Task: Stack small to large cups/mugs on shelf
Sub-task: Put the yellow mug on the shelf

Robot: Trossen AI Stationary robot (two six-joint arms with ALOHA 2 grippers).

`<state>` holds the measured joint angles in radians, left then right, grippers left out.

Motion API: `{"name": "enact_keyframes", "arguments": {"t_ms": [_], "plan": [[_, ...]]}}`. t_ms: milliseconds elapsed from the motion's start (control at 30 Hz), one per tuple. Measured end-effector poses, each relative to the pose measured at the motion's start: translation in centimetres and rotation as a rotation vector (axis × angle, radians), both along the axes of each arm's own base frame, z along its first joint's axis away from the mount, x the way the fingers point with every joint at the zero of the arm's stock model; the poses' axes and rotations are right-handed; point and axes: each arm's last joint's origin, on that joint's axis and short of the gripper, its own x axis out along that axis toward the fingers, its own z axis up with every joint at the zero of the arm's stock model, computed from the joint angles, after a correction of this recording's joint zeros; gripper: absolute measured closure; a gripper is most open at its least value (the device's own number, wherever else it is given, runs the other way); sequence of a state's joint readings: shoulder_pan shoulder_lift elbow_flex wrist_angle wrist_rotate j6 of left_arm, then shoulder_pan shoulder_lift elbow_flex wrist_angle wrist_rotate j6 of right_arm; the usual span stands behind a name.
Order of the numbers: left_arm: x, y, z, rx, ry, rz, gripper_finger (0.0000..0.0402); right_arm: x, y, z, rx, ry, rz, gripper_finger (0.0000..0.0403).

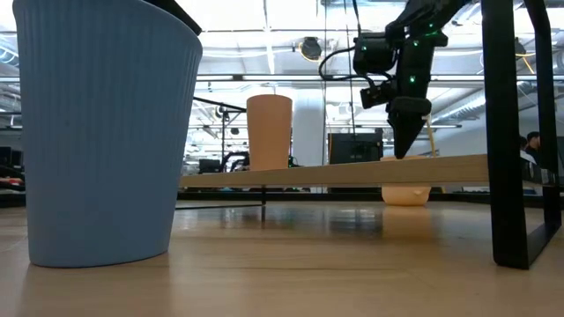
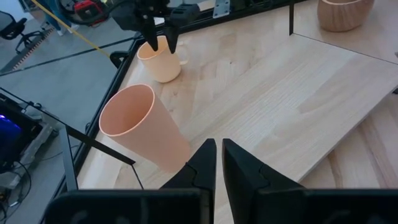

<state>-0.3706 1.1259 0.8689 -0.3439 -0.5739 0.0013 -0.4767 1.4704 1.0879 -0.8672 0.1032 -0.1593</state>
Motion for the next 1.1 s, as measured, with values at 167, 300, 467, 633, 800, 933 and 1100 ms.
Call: {"name": "enact_keyframes", "arguments": {"t_ms": [167, 300, 467, 633, 800, 933, 1100], "plan": [[0.0, 0.0, 0.0, 0.001, 0.000, -0.001, 0.0371, 0.0, 0.0, -0.5, -0.006, -0.010, 0.003, 0.0191], [0.0, 0.0, 0.0, 0.001, 0.000, -0.001, 0.0371, -0.2, -0.1, -0.9, -0.003, -0.002, -0.002, 0.0198], [0.0, 0.0, 0.0, 0.004, 0.001, -0.002, 0.0371, -0.6, -0.1, -1.4, 0.007, 0.015, -0.011, 0.0237], [0.0, 0.0, 0.0, 0.003, -0.001, -0.002, 0.0371, -0.7, -0.1, -1.6, 0.010, 0.020, -0.009, 0.0296], [0.0, 0.0, 0.0, 0.002, -0.002, -0.002, 0.0371, -0.7, -0.1, -1.6, 0.009, 0.021, -0.005, 0.0362], [0.0, 0.0, 0.0, 0.002, -0.002, -0.002, 0.0371, -0.7, 0.0, -1.6, 0.009, 0.025, 0.004, 0.0397], [0.0, 0.0, 0.0, 0.001, -0.002, -0.001, 0.0371, -0.9, 0.2, -1.6, 0.022, 0.046, 0.007, 0.0396]]}}
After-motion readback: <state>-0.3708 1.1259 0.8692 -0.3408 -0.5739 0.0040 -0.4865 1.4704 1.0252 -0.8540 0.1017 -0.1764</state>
